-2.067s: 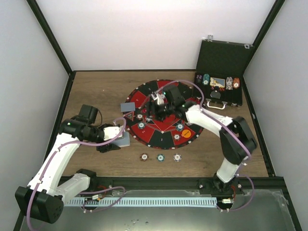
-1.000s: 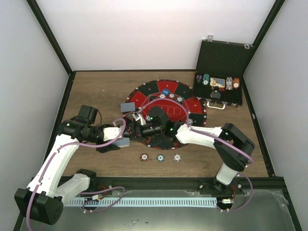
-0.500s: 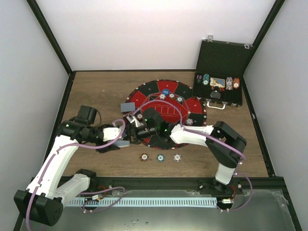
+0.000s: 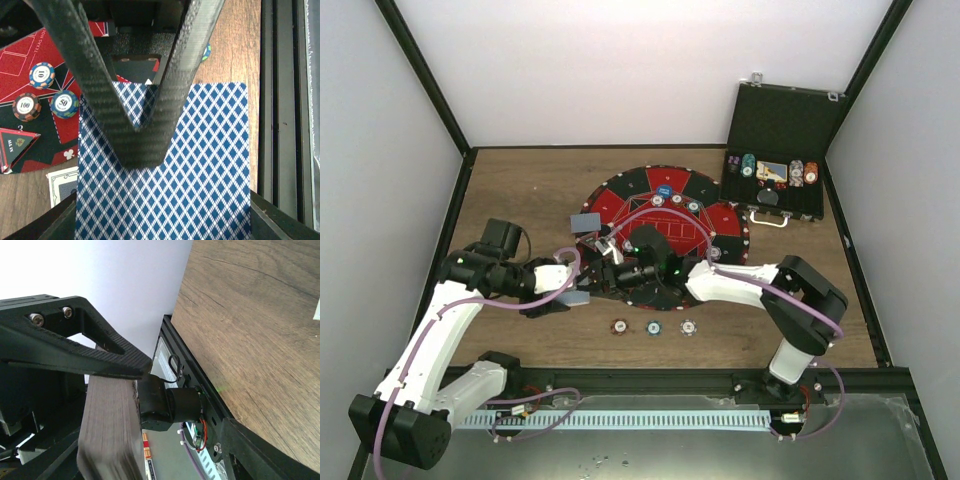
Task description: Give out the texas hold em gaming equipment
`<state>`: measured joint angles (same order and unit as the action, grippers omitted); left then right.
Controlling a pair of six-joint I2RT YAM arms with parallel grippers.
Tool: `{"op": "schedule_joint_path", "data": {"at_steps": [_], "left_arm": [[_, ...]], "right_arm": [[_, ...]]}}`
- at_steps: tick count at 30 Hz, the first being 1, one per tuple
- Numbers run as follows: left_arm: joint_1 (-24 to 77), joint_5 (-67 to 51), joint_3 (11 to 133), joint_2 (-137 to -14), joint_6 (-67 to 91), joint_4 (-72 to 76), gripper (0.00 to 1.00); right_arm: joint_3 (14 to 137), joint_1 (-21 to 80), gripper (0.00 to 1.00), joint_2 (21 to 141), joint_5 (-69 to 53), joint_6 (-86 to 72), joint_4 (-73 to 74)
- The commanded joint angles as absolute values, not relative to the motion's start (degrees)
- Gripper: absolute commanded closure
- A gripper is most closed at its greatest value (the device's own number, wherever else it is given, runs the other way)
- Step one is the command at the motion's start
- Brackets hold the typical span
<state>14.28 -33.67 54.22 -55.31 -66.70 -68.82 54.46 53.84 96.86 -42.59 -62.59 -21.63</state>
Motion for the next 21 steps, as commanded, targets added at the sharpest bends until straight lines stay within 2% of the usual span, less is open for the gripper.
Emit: {"op": "schedule_joint_path", "data": {"at_steps": [1,6,12,21], "left_arm": [[14.15,-36.15,56.64,-54.62,-68.12,-68.92,0.96],[14.15,-36.25,56.44,-54.73,-68.16,-68.79,0.96],[14.15,-36.17,56.03,-54.89,-68.37,-68.66,0.96],[14.15,-35.69,56.13,-54.81,-68.38,-68.81,0.96]], "right_arm": [[52.71,52.34,0.35,94.47,-40.75,-60.41,-16.3],[53.52,52.34,0.36,93.05,-40.02,-58.67,-13.25],[57.38,54.03,0.29,92.73,-40.17,-58.01,-12.49],[59.36,54.89,0.31,95.16,-41.05,-58.02,-12.57]]}}
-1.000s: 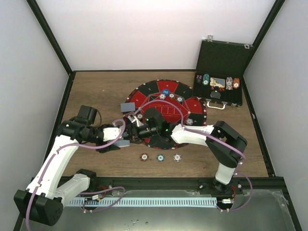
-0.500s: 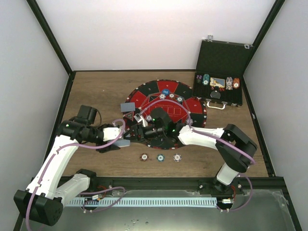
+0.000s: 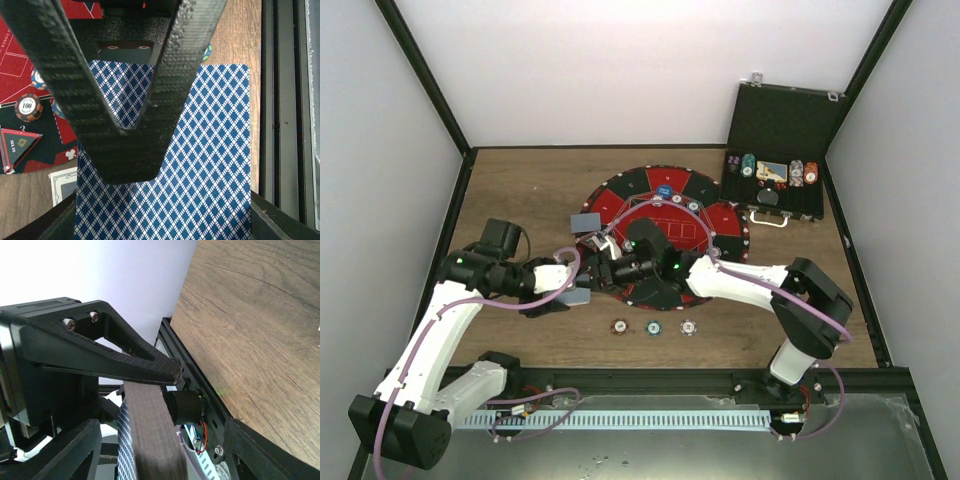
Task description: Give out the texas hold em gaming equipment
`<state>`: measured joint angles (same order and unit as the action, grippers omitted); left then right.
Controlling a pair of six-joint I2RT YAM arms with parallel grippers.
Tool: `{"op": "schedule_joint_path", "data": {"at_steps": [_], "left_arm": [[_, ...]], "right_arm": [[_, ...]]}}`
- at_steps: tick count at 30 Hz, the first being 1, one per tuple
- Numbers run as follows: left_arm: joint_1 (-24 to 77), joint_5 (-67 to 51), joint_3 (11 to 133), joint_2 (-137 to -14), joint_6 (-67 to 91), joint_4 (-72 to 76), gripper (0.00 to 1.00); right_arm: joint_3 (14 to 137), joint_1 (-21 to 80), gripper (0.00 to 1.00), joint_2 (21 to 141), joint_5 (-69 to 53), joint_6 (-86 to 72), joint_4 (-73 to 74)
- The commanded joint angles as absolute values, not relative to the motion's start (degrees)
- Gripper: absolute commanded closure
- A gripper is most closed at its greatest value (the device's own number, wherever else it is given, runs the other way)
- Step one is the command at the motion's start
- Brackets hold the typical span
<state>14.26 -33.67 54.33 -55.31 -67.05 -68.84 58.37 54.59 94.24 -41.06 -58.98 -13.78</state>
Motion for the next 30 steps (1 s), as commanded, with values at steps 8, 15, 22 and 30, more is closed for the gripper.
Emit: {"op": "schedule_joint_path", "data": {"at_steps": [8,15,22,30], "left_arm": [[14.15,-35.88,56.57,-54.93,-68.47,-68.98,0.96],[14.15,-35.88,56.92,-54.93,-68.38,-68.94,0.96],[14.15,-35.97,56.93,-55.06,-68.37,-68.71,0.96],[14.15,-35.58,56.31,-55.22,-68.47,-68.04,0.96]], "right_arm": [[54.28,53.0,0.37,92.36,-40.62,-58.13,-12.57],[51.75,51.66,0.42,89.02,-39.93,-57.14,-10.33],[50.36,51.18,0.48,86.56,-39.73,-57.15,-9.6],[52.39,51.99,0.53,85.04,-39.74,-58.21,-9.77]]}}
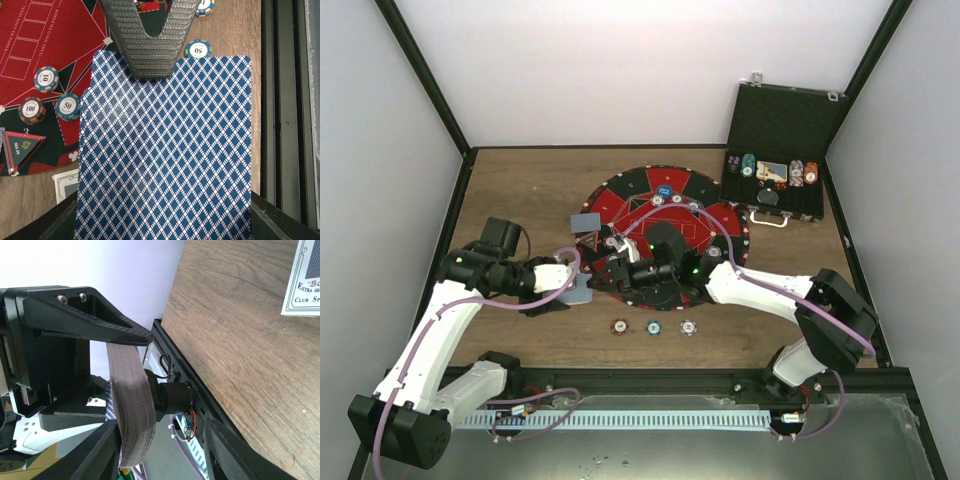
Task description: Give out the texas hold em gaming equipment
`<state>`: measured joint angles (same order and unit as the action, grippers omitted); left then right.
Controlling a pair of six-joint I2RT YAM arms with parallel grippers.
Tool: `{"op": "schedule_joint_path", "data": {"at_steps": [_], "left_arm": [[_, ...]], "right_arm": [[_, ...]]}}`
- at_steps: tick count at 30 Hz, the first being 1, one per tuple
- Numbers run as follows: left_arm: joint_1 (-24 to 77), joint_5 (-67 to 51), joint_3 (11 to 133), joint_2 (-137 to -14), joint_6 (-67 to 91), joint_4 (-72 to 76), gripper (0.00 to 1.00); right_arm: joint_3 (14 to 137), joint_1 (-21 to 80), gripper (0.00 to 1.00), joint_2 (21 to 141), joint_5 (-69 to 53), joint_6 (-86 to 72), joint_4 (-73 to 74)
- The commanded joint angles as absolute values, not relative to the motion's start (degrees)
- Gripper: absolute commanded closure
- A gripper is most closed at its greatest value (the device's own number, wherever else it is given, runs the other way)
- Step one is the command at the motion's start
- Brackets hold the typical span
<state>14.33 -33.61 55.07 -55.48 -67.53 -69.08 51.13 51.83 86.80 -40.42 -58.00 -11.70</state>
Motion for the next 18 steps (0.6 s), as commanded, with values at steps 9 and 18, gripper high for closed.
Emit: {"op": "schedule_joint_path", "data": {"at_steps": [9,18], "left_arm": [[14.15,-34.98,55.81,-55.37,-68.46,-67.6,0.96],[14.15,-34.3,54.85,-55.1,-68.56,-67.11,0.96]], "right_arm": [[53.77,53.99,0.79,85.19,-39.25,-58.97,-10.05],[53.02,54.28,0.97,83.49,-38.95,-59.5,-10.12]]}}
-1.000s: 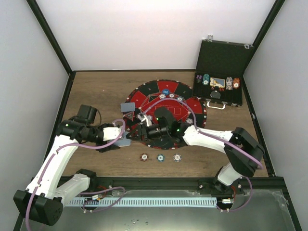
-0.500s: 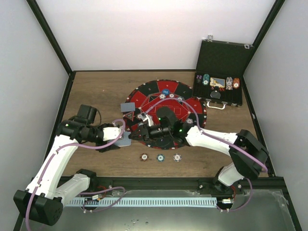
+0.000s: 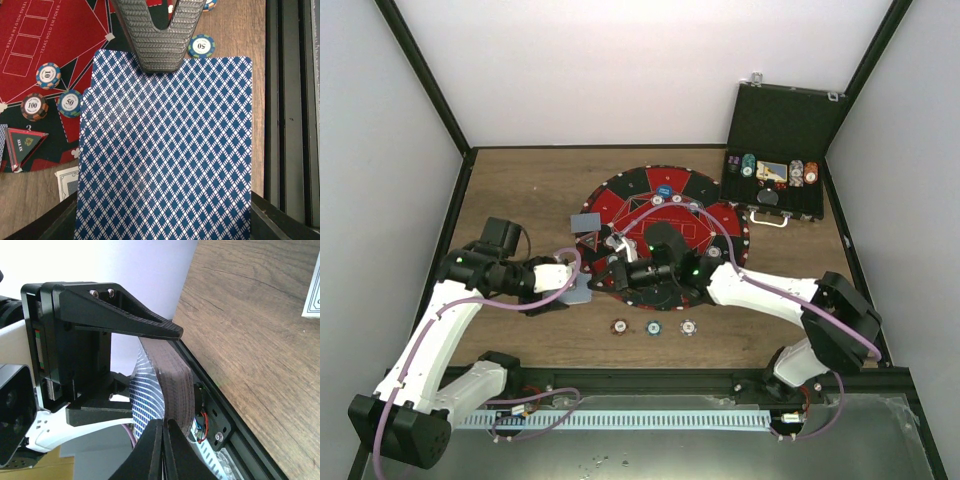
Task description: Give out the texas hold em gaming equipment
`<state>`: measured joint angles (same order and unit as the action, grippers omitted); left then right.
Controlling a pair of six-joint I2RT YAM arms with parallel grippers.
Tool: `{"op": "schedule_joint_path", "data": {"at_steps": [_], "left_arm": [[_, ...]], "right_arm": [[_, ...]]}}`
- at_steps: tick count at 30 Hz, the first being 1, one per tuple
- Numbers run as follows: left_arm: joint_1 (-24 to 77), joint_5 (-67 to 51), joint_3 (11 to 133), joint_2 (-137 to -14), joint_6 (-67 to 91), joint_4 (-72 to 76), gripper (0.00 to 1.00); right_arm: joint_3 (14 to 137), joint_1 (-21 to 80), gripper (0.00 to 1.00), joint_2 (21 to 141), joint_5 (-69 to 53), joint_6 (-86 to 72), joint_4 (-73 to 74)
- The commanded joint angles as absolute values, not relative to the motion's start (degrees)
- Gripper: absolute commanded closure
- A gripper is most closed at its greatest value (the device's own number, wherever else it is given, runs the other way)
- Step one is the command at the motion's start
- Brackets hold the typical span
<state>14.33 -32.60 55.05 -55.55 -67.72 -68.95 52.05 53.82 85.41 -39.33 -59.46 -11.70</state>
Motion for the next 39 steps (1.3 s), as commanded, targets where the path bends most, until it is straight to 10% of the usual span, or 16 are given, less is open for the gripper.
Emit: {"op": "schedule_joint_path", "data": {"at_steps": [1,26,39], "left_arm": [[14.15,-34.35,54.78,-55.11,-68.55,-67.1,0.96],[14.15,-34.08,54.89,-54.83,-69.12,-67.61,0.96],[14.16,-34.27,54.8,-54.99,-69.25,-67.75,0.96]], "right_arm": [[52.88,54.27,0.99,83.24,-38.94,-59.58,-10.11],[47.4,45.08,0.99,75.1,-44.17,-56.77,-6.2],[50.11,23.29,0.99,77.69,-50.65,-49.4,0.0]]}}
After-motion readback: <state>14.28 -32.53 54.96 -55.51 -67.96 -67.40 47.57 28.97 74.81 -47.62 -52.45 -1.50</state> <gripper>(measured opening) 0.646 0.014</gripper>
